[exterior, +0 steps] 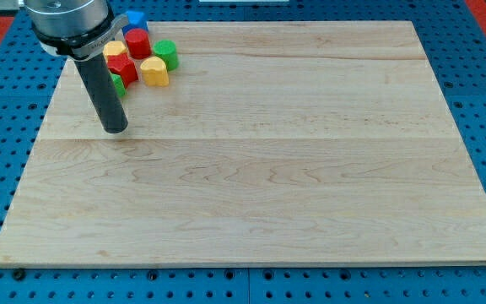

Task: Push blue cube slightly right and down

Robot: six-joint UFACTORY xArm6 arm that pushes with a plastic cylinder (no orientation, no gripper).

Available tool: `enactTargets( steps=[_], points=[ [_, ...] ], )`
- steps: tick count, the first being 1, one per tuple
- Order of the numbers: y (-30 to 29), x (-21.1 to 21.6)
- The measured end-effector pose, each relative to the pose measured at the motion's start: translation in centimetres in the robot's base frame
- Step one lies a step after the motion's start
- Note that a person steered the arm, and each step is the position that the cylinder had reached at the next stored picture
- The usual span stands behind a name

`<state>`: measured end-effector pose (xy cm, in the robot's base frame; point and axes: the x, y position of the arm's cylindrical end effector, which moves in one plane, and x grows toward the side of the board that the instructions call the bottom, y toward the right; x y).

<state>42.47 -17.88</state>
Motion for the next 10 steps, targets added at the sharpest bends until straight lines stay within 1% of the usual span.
enactTargets(
  steps=[3, 4, 5, 6, 7, 8, 9, 10],
  points=[
    [-0.5, 0.3],
    [-5.1, 3.0],
    [-11.9, 0.8],
    [-12.6, -0.7],
    [-11.8, -5.1],
    [-10.6, -12.8],
    [-10.6, -18.8],
    [-9.1, -23.2]
  ],
)
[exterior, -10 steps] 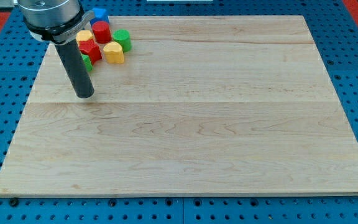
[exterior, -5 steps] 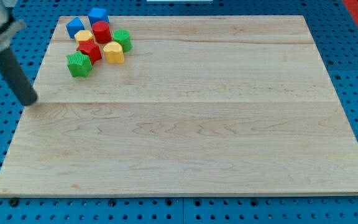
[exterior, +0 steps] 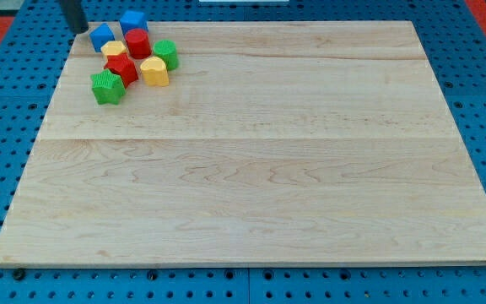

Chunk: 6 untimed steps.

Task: Push blue cube slightly right and down

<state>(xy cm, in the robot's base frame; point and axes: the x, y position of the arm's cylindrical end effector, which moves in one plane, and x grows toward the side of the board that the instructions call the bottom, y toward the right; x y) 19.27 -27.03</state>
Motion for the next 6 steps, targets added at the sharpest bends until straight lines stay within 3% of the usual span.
enactTargets(
  steps=[1, 4, 5, 6],
  points=[
    [2.1, -0.2],
    [27.5, 1.5],
    [27.8, 4.8],
    [27.2, 3.2]
  ],
)
